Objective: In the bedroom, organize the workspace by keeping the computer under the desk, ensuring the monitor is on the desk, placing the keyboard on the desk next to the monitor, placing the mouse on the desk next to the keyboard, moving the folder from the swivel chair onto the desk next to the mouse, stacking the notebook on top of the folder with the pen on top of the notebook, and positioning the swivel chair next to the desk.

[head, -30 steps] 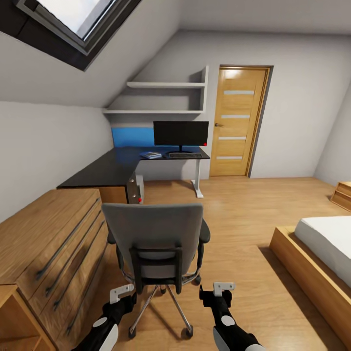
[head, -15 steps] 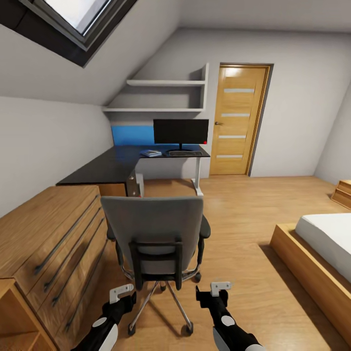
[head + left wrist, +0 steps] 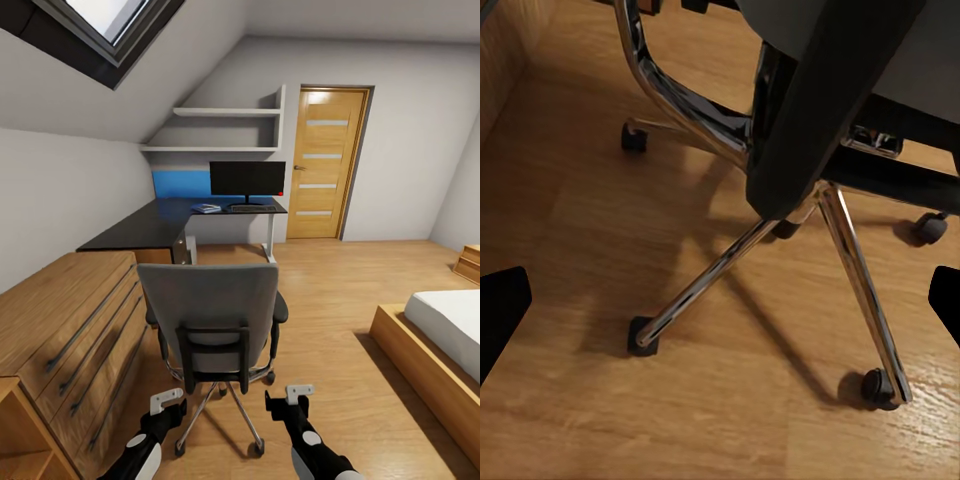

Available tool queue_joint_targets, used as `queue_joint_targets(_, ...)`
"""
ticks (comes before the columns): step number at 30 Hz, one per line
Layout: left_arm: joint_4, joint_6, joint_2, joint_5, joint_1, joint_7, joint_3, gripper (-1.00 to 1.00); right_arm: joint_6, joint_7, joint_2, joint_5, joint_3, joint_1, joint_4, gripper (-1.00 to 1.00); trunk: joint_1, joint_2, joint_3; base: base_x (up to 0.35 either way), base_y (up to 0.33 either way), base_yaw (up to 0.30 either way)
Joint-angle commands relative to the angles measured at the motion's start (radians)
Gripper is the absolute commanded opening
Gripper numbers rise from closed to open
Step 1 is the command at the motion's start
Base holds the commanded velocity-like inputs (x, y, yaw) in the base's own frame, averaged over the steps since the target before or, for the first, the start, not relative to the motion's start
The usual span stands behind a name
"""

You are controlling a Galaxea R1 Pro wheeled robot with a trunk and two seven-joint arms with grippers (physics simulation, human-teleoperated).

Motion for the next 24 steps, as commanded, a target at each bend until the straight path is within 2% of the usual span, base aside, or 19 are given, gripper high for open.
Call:
queue_joint_targets(1, 0.000, -0.003, -0.001, 0.006, -0.001, 0.000, 0.002, 1.00, -0.003, -0.004, 0.001, 0.010, -0.008, -0.001, -0.003, 1.00, 0.000, 0.000, -0.001, 0.000, 0.000, 0.000)
queue_joint_targets(7, 0.000, -0.004, 0.002, 0.006, -0.001, 0.000, 0.003, 1.00, 0.009, -0.043, 0.001, 0.009, -0.007, -0.008, -0.066, 1.00, 0.000, 0.000, -0.001, 0.000, 0.000, 0.000)
queue_joint_targets(12, 0.000, -0.005, 0.002, 0.005, -0.001, 0.001, 0.003, 1.00, 0.082, -0.075, 0.001, 0.010, -0.006, -0.013, -0.123, 1.00, 0.000, 0.000, -0.001, 0.000, 0.000, 0.000)
queue_joint_targets(19, 0.000, -0.005, 0.003, 0.005, -0.001, 0.001, 0.003, 1.00, 0.122, -0.105, 0.001, 0.010, -0.006, -0.014, -0.139, 1.00, 0.000, 0.000, -0.001, 0.000, 0.000, 0.000)
queue_joint_targets(24, 0.000, -0.005, 0.003, 0.005, -0.001, 0.001, 0.003, 1.00, 0.129, -0.164, 0.001, 0.012, -0.007, -0.015, -0.136, 1.00, 0.000, 0.000, -0.001, -0.008, 0.051, 0.000)
